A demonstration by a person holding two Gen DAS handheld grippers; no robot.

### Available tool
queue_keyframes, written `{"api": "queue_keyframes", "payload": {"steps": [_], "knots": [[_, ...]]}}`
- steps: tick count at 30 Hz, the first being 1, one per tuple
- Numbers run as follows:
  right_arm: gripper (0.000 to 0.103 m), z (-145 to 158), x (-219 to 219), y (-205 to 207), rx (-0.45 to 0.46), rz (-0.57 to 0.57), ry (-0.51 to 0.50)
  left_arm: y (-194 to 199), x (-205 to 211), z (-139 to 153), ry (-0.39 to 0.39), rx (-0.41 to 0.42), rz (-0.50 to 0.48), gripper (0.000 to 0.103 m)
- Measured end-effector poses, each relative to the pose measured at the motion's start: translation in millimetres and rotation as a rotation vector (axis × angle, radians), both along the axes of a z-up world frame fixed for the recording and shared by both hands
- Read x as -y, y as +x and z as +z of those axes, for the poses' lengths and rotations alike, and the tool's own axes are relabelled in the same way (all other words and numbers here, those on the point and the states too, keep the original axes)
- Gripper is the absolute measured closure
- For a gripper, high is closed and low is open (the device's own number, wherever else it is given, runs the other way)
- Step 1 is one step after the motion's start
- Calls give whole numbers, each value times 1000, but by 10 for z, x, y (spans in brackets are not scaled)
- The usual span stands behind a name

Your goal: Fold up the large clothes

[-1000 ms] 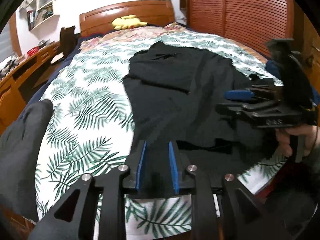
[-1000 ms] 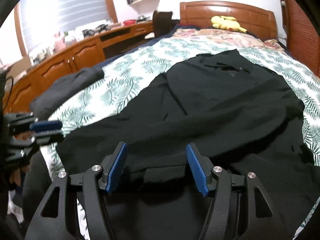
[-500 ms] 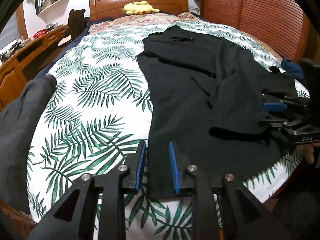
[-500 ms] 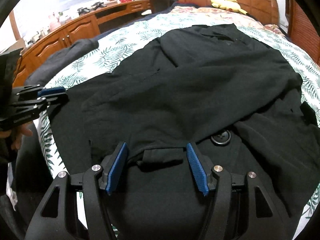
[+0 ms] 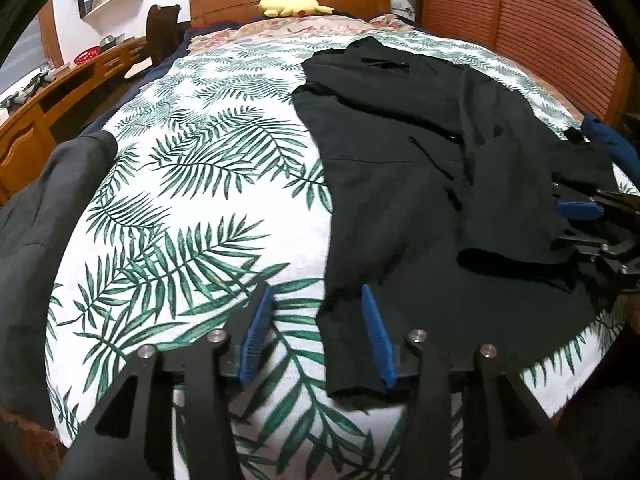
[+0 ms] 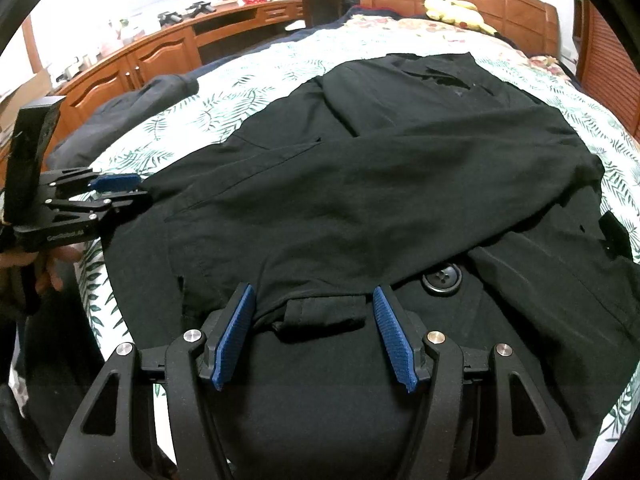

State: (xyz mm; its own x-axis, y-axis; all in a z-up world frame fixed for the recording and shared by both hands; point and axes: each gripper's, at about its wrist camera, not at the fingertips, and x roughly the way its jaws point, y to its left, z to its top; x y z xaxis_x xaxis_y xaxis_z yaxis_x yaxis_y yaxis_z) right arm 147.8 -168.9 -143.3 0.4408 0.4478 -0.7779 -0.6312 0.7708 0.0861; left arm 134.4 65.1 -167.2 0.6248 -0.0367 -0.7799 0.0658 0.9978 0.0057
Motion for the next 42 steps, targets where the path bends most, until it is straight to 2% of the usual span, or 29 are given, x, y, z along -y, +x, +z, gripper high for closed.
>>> {"api": "queue_keyframes", "payload": {"steps": [5,7,10,11,17,25,32,37,42], "knots": [[40,0,11,-3,2,1,-1,91,-53,-31,20,-5,16,44],[40,1,14,-3,2,1,-1,112,-64,-51,41,3,18,35],[40,-1,11,-4,2,1,-2,151,-136,-85,30,12,44,25],[40,2,12,-2,4,1,-3,153,-151,-90,28,16,46,24],[40,35,51,-24,14,-3,2,82,-210,-83,-8,23,43,24],[40,221,316,-125,87,-48,-15,-16,-158,-9,2,-12,-2,24],[40,356,1063,-260,129,-199,-68,-125,-174,33,-40,2,-10,24],[40,368,1602,-308,127,-325,-100,-216,-94,77,-31,0,-33,24],[40,295,1836,-391,94,-363,-91,-280,43,128,14,2,-83,24]]}}
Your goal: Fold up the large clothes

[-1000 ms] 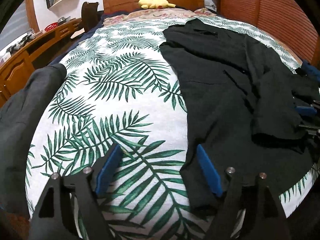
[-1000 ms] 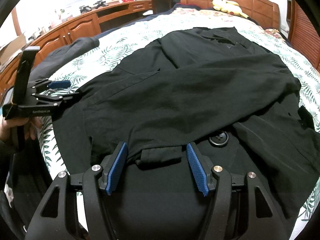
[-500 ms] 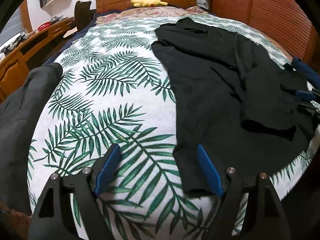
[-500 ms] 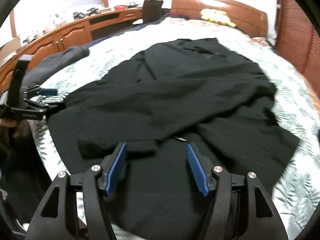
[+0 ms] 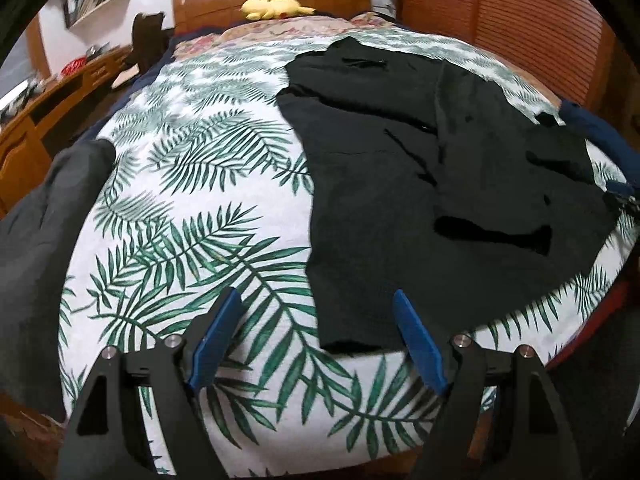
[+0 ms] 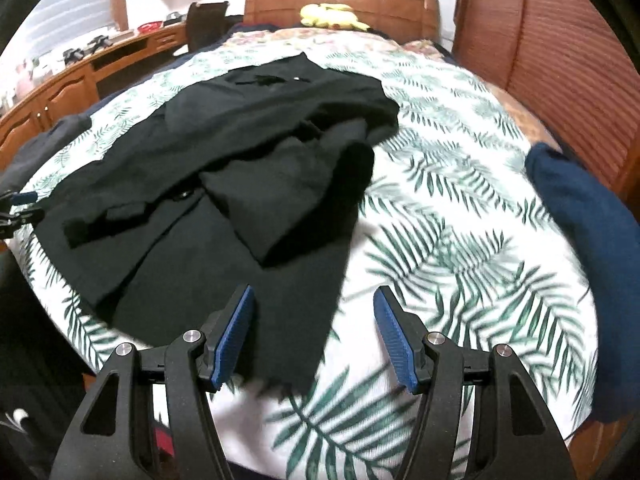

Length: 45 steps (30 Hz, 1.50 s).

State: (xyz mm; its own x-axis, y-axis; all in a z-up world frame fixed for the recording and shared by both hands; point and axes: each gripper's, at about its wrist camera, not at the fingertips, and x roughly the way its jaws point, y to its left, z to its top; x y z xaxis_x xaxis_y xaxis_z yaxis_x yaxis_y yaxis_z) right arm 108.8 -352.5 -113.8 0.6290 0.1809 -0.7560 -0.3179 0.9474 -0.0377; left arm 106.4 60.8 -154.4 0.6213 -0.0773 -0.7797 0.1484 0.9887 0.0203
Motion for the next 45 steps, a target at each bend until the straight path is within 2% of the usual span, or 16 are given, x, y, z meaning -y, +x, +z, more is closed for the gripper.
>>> {"api": "queue_keyframes", "payload": {"steps": [6,9,12,13,15,19,29,30,31,32,34,36,45], "knots": [[40,-79,-5,-75,-23,10,37,-52,36,33,-44,21,-22,24],[39,-110,-55,-106,-26,18,38,-74,50,20,-55,22,-33,35],[40,-144,-82,-132,-29,26,44,-78,13,-1,-91,22,-28,52],[46,-152,-91,-144,-30,34,50,-75,-10,-4,-106,24,-21,57],[49,-167,-110,-171,-35,43,58,-66,-45,-12,-122,22,-11,61],[61,-173,-133,-181,-32,49,53,-54,-96,-40,-152,11,-3,61],[62,-197,-132,-202,-28,45,58,-75,-85,-42,-150,16,1,62],[62,-199,-133,-201,-26,45,57,-84,-80,-41,-154,17,-9,66],[67,-199,-136,-204,-23,46,55,-94,-75,-36,-161,17,-16,78],[72,-194,-139,-211,-19,51,59,-104,-77,-25,-165,22,-14,82],[84,-171,-143,-226,-9,55,73,-114,-93,20,-176,33,-12,95],[89,-125,-143,-225,5,43,82,-145,-119,105,-207,60,-10,99],[94,331,-107,-327,110,67,95,-319,34,583,-211,185,-20,102]]}}
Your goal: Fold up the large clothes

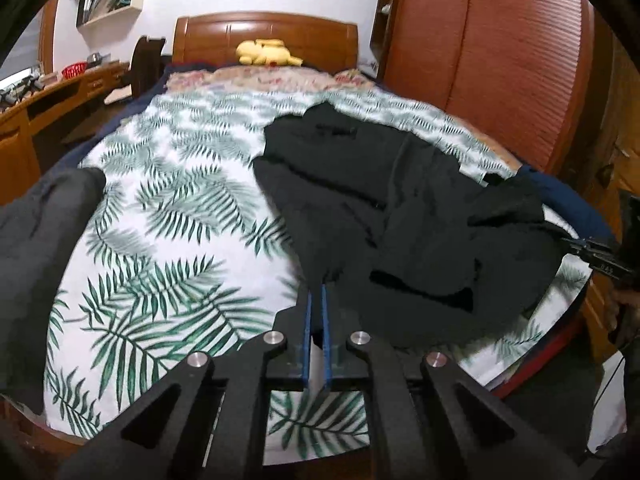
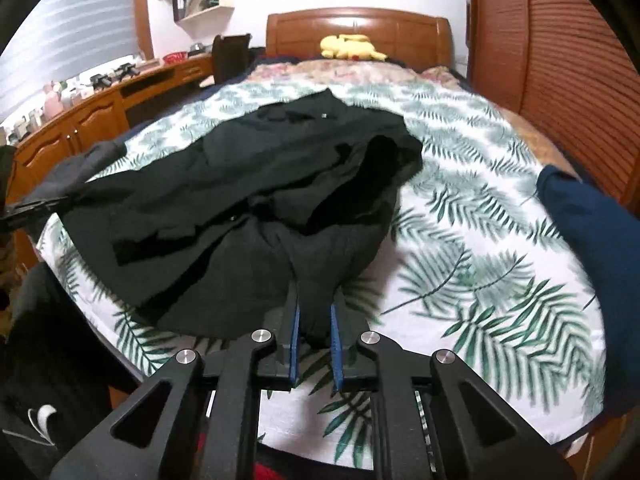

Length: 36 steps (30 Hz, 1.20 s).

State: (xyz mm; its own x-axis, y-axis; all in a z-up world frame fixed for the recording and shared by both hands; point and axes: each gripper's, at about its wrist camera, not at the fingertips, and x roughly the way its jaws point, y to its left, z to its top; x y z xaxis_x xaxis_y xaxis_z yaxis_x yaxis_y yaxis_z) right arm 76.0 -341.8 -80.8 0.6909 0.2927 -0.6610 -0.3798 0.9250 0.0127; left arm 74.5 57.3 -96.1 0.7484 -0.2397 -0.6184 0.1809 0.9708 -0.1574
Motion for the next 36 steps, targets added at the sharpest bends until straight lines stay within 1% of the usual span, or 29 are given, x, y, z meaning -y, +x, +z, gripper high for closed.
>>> {"api": "queue_keyframes", "payload": {"steps": [4,10,12,15,17,21,24,27,31,36], "knots": [[95,162,93,-78,33,-5,27,-144,75,247,11,52,-14,102],[95,523,183,-330,110,-16,81,-433,90,671,37,117,-53,102],[95,683,165,-463,145,-6,81,-566,68,832,35,153,-53,102],[96,946,94,-670,187,-12,50,-847,8,1098,26,217,-51,103],[96,1130,76,-817,218,0,56,-1003,-21,1213,26,246,-51,103],[96,1361,64,-1056,253,16,66,-1338,-123,1375,-1,292,-48,103],[96,1475,43,-1249,271,34,55,-1537,-179,1432,-10,308,-49,103],[96,1506,50,-1365,272,48,50,-1627,-191,1426,4,306,-51,103],[96,1407,58,-1356,241,47,45,-1601,-203,1309,9,271,-46,102],[96,1222,66,-1218,191,47,50,-1416,-186,1178,6,225,-48,102]]}}
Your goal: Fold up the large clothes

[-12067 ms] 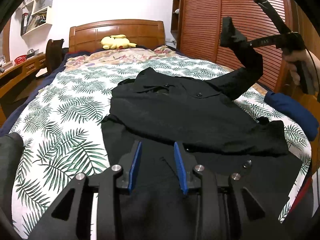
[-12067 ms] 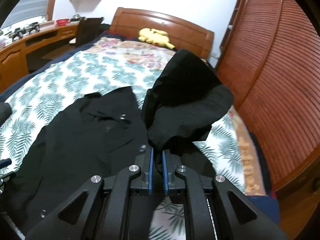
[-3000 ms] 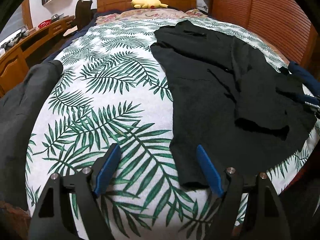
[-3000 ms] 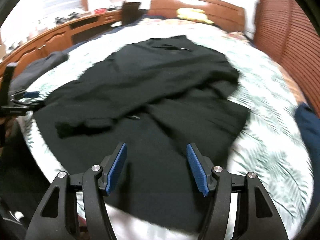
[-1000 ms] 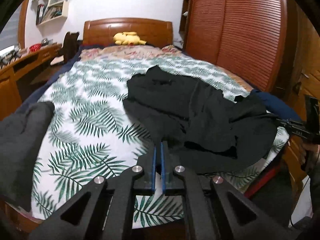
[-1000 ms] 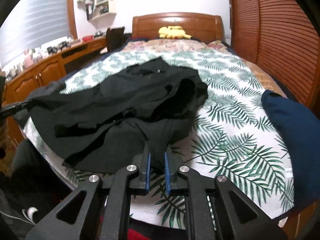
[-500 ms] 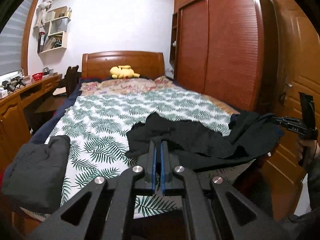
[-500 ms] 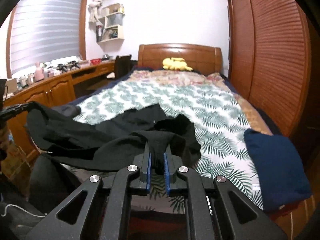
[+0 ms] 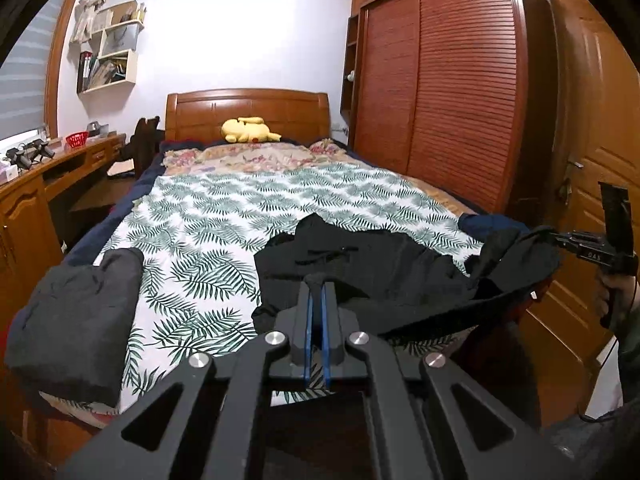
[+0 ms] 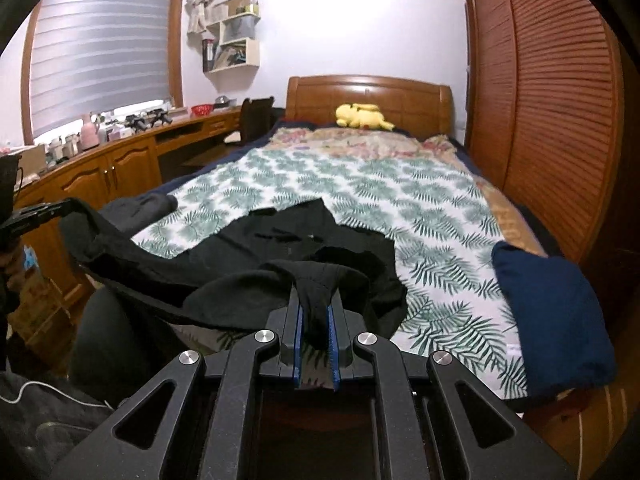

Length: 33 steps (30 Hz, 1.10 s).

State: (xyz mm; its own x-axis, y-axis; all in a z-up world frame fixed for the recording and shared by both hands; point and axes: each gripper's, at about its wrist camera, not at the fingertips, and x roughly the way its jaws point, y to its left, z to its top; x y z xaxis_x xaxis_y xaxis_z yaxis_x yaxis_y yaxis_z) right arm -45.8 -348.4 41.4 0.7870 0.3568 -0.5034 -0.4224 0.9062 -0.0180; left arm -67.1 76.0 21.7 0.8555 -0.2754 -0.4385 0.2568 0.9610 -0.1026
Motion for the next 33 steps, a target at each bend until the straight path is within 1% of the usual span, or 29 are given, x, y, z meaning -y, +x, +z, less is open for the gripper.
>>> {"api": "queue_keyframes", "payload": {"steps": [4,6,10,14,16,18,19,21,23,25,30,33], "knots": [[95,-88,6,146,-16,-1,-2,225,24,-35,18,-16,0,102],[95,-134,-5,273,-20,3,-7,407,45,-48,35,-24,0,102],[95,-233,-42,644,-19,14,-35,834,110,-74,78,-27,5,102],[95,-378,-66,1230,-17,10,-28,1450,124,-134,90,-37,34,102],[95,-450,-106,1501,-16,-4,-44,1735,150,-170,100,-41,45,102],[95,-532,-169,1831,-18,-20,-74,2068,173,-187,105,-43,59,102],[95,-565,-210,2012,-14,-32,-94,2174,171,-182,109,-39,65,102],[95,-588,-249,2290,1,-43,-116,2468,167,-159,116,-25,85,102],[95,-589,-281,2564,22,-59,-136,2698,142,-159,107,-21,100,102],[95,-571,-314,2852,29,-74,-158,2946,115,-185,98,-25,111,102],[95,-590,-436,3457,37,-100,-223,3560,124,-265,115,-36,148,102],[95,-648,-498,3758,31,-126,-246,3825,125,-331,112,-51,159,102]]}}
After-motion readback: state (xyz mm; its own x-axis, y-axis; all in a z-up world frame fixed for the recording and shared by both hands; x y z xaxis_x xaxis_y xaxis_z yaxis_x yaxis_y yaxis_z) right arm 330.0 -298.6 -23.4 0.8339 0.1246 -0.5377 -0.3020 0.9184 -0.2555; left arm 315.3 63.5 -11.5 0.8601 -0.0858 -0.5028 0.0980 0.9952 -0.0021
